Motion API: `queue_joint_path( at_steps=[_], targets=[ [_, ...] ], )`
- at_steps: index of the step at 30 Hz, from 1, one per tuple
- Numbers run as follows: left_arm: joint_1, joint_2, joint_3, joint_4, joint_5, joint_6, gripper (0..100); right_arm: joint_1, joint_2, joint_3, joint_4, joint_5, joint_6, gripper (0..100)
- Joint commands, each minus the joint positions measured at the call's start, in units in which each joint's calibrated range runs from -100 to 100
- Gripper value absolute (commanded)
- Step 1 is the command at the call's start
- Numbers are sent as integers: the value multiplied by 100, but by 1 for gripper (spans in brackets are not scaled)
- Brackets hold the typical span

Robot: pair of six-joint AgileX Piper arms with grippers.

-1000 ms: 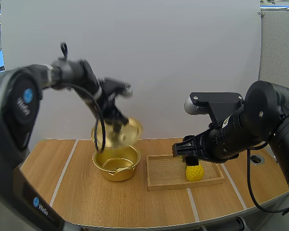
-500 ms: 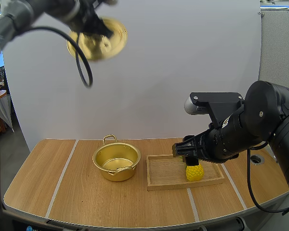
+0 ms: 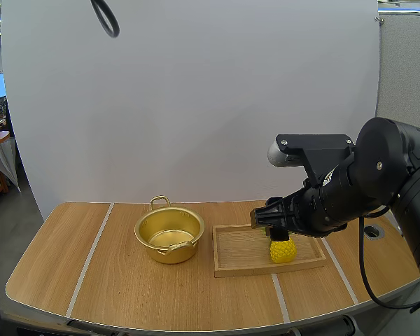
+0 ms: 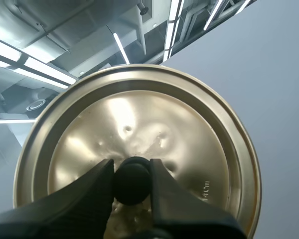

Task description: Open the pot, put the pineapple inside, and close it

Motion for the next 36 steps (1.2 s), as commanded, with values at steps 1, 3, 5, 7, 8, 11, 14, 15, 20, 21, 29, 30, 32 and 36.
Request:
queue_joint_path(
  at_steps=[1, 3, 5, 7, 8, 11, 14, 15, 20, 21, 29, 30, 32, 36],
  targets=[
    [-28, -13, -23, 12, -262, -58, 0, -17, 210, -36, -382, 0, 105, 100],
    [-28, -13, -23, 12, -262, -58, 0, -17, 485, -36, -550, 0, 139, 100],
    [-28, -13, -23, 12, -262, -58, 0, -17, 748, -36, -601, 0, 194, 100],
    [-28, -13, -23, 12, -262, -58, 0, -17, 1085, -36, -601, -204, 224, 100],
    [-28, -13, -23, 12, -262, -58, 0, -17, 1273, -36, -601, -341, 238, 100],
    [-28, -13, -23, 12, -262, -58, 0, -17, 1783, -36, -549, -782, 248, 100],
    [-28, -13, -23, 12, -262, -58, 0, -17, 2304, -36, -492, -1246, 261, 100],
    [-28, -13, -23, 12, -262, -58, 0, -17, 2469, -36, -492, -1381, 261, 100],
    [-28, -13, -23, 12, -262, -58, 0, -17, 3041, -36, -458, -1918, 250, 100],
    [-28, -13, -23, 12, -262, -58, 0, -17, 3114, -36, -492, -2011, 239, 100],
    [-28, -13, -23, 12, -262, -58, 0, -148, 3757, -71, -492, -2640, 208, 100],
    [-28, -13, -23, 12, -262, -58, 0, -212, 3843, -71, -492, -2728, 187, 100],
    [-28, -13, -23, 12, -262, -58, 0, -360, 4007, -71, -435, -2820, 35, 100],
    [-28, -13, -23, 12, -262, -58, 0, -549, 4166, -71, 281, -2788, -600, 100]
  ],
)
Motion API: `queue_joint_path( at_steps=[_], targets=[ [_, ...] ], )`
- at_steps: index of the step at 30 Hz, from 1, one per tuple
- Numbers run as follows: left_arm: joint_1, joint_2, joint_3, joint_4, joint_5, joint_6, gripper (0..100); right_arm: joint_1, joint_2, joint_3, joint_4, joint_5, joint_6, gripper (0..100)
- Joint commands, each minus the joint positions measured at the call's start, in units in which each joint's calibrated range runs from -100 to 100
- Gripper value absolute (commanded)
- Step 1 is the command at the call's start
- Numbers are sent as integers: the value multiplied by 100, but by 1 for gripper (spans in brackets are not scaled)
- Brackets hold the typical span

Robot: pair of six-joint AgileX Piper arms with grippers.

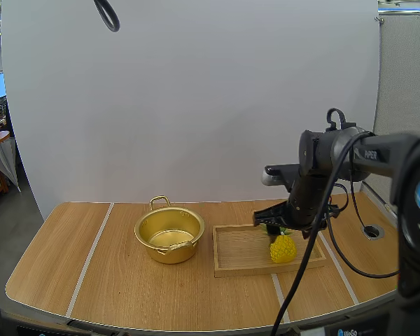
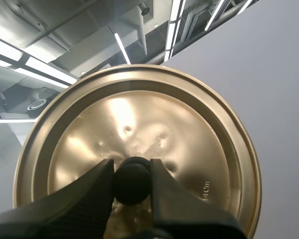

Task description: Open the pot, put the pineapple inside, and close it

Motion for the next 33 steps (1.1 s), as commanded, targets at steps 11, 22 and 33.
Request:
queue_joint_path(
  at_steps=[11, 22, 33],
  targets=[
    [-28, -13, -23, 12, -206, -31, 0, -188, 302, -40, 654, -560, -680, 100],
    [-28, -13, -23, 12, -206, -31, 0, -188, 1137, -40, 526, -1346, -689, 100],
    [-28, -13, -23, 12, -206, -31, 0, -188, 1819, -40, 490, -2043, -722, 100]
  ],
)
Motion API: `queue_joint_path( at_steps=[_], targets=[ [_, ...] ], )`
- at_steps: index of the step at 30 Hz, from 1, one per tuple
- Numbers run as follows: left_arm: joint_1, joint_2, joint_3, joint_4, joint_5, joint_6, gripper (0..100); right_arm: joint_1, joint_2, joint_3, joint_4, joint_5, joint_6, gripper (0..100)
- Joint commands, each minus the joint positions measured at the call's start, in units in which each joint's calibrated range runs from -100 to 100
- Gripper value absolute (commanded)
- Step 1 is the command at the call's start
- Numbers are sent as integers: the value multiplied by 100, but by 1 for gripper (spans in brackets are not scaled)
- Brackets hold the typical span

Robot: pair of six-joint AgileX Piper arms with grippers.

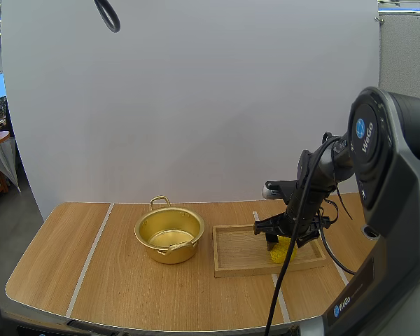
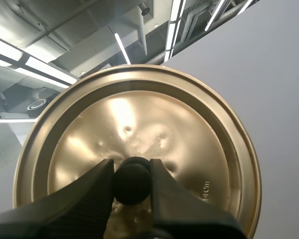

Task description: Open the pot, put the pineapple inside, and close it

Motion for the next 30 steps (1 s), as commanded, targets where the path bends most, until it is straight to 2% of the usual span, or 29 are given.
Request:
queue_joint_path(
  at_steps=[1, 17, 18, 21, 22, 23, 24, 30],
  targets=[
    [-28, -13, -23, 12, -206, -21, 0, -19, 117, -40, -46, -220, -74, 100],
    [-28, -13, -23, 12, -206, -21, 0, -19, 617, -40, 15, -518, -74, 100],
    [-28, -13, -23, 12, -206, -21, 0, -19, 617, -40, 43, -518, -74, 92],
    [-28, -13, -23, 12, -206, -21, 0, -19, 617, -40, 87, -478, -74, 50],
    [-28, -13, -23, 12, -206, -21, 0, -19, 617, -40, 87, -462, -74, 44],
    [-28, -13, -23, 12, -206, -21, 0, -19, 589, -40, 87, -441, -85, 19],
    [-28, -13, -23, 12, -206, -21, 0, -19, 534, -40, 101, -441, -160, 1],
    [-28, -13, -23, 12, -206, -21, 0, 167, -146, -192, 228, -207, -369, 0]
  ],
)
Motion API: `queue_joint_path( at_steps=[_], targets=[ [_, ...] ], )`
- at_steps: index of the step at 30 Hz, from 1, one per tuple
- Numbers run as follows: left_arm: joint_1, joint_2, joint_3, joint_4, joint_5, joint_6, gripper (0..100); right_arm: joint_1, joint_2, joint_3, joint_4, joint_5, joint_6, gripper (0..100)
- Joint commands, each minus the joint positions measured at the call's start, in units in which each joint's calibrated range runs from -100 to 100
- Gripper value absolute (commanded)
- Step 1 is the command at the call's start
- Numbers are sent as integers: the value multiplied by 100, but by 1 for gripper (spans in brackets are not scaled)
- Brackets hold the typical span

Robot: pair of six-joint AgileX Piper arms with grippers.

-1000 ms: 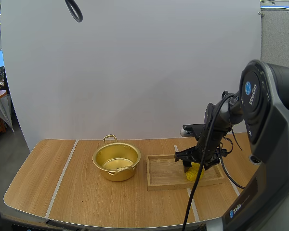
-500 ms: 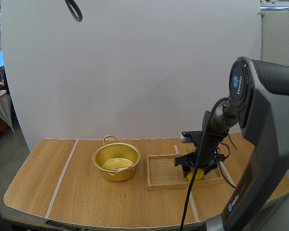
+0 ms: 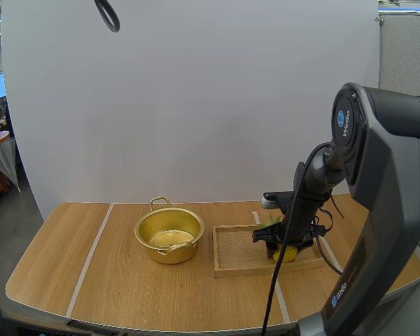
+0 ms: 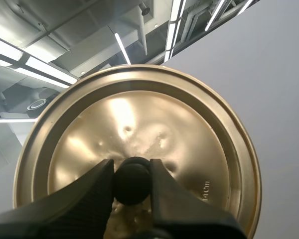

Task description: Open the pot, put the pineapple inside, and close it

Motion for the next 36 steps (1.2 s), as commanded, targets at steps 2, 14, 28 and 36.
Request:
queue_joint_path(
  at_steps=[2, 14, 28, 36],
  targets=[
    [-28, -13, -23, 12, -206, -21, 0, 302, -877, -441, 111, 622, -168, 0],
    [-28, -13, -23, 12, -206, -21, 0, 1506, -1467, -2178, 612, 2508, -16, 0],
    [-28, -13, -23, 12, -206, -21, 0, 2262, -708, -2716, 529, 2457, 14, 0],
    [-28, -13, -23, 12, -206, -21, 0, 2490, 141, -2780, 529, 1788, -66, 0]
  ],
)
